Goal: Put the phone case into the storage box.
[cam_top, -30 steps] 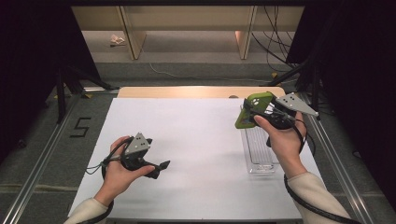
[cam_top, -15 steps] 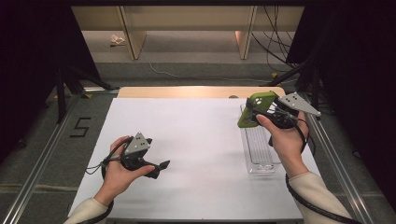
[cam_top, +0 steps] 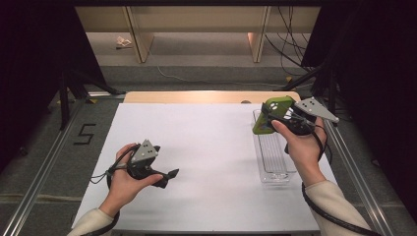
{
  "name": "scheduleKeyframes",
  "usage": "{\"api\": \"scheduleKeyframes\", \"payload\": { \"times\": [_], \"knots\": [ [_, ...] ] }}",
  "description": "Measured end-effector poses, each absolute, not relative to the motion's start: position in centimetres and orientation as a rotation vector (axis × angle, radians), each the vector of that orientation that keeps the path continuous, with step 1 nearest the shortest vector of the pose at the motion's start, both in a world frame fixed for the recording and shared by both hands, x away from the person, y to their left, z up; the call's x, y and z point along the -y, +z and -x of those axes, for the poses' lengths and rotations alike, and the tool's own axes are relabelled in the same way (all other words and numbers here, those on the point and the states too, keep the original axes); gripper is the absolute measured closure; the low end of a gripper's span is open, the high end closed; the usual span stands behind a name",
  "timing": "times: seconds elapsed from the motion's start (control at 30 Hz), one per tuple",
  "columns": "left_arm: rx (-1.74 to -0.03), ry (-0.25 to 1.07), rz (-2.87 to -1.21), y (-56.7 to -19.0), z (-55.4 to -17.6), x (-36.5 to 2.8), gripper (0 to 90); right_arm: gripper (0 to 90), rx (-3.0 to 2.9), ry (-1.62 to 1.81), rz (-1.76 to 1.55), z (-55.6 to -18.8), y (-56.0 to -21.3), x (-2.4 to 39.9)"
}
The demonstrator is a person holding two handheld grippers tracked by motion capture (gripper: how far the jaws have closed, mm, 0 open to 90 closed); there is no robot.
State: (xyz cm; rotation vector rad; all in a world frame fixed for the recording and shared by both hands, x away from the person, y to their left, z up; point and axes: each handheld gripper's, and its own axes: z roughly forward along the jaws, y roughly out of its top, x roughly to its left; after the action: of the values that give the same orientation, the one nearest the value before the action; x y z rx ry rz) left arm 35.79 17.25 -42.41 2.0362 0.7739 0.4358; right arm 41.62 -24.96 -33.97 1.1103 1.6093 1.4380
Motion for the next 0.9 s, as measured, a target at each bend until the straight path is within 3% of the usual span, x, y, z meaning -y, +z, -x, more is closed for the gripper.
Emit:
{"api": "scheduleKeyframes", "payload": {
  "times": [0.9],
  "knots": [
    [-0.776, 0.433, -2.031, -42.38, -35.81, -17.28, 0.0, 16.7, -1.596, 1.387, -1.129, -42.01, -34.21, 25.84]
  ]
}}
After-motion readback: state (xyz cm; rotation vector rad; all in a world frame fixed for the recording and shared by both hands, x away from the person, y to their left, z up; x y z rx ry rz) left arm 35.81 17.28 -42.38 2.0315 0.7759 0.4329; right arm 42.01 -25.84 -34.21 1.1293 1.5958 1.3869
